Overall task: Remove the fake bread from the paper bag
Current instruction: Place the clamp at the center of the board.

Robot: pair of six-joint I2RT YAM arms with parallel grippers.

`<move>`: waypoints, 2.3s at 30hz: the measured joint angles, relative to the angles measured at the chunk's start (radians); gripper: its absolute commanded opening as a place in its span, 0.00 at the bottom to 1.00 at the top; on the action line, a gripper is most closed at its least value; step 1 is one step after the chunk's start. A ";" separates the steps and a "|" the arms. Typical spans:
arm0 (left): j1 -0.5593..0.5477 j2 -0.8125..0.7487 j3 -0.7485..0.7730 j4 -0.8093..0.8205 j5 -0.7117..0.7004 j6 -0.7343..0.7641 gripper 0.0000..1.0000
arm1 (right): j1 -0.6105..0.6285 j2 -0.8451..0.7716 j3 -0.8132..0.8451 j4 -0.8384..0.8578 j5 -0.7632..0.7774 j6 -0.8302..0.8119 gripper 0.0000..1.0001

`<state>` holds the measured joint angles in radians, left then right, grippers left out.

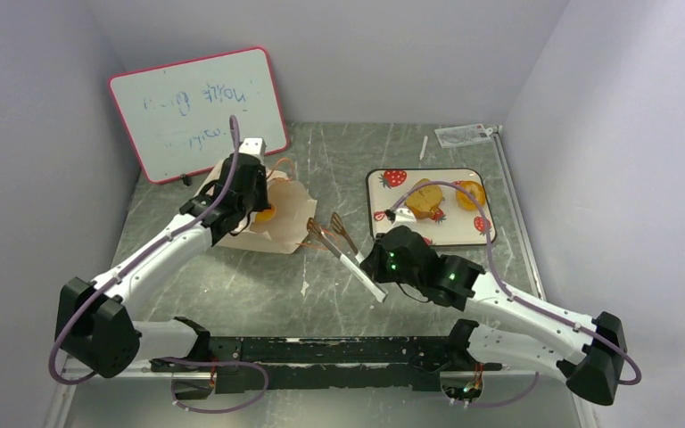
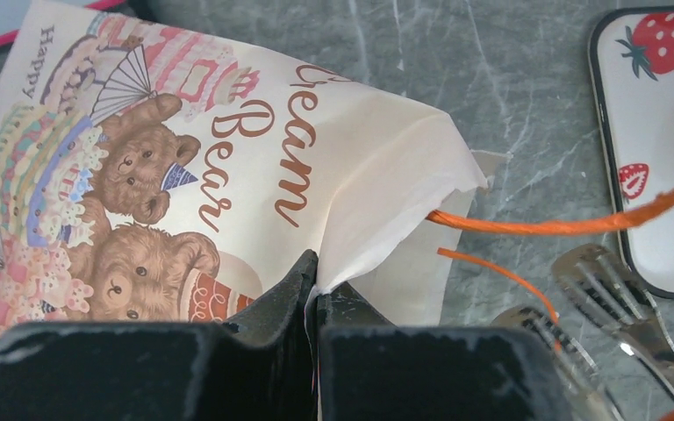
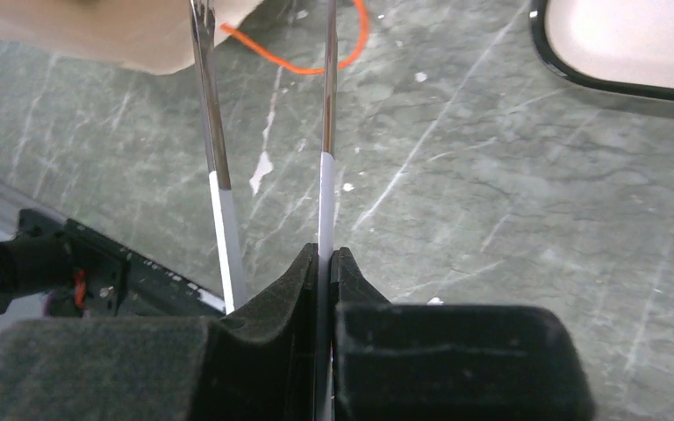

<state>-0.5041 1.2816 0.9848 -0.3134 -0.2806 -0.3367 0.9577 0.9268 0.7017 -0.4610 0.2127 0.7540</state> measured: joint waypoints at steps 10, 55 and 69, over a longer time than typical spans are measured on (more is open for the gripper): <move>-0.002 -0.117 0.000 -0.113 -0.113 -0.029 0.07 | 0.080 0.100 -0.009 -0.024 0.188 0.005 0.00; -0.028 -0.089 -0.067 -0.158 -0.138 0.000 0.07 | 0.243 0.456 -0.018 0.240 0.288 -0.018 0.61; -0.028 -0.077 -0.027 -0.146 -0.157 0.047 0.07 | 0.319 0.316 -0.062 0.533 0.564 -0.141 1.00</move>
<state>-0.5320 1.2049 0.9573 -0.4599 -0.4377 -0.2897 1.2762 1.2430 0.6399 0.0723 0.7765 0.6128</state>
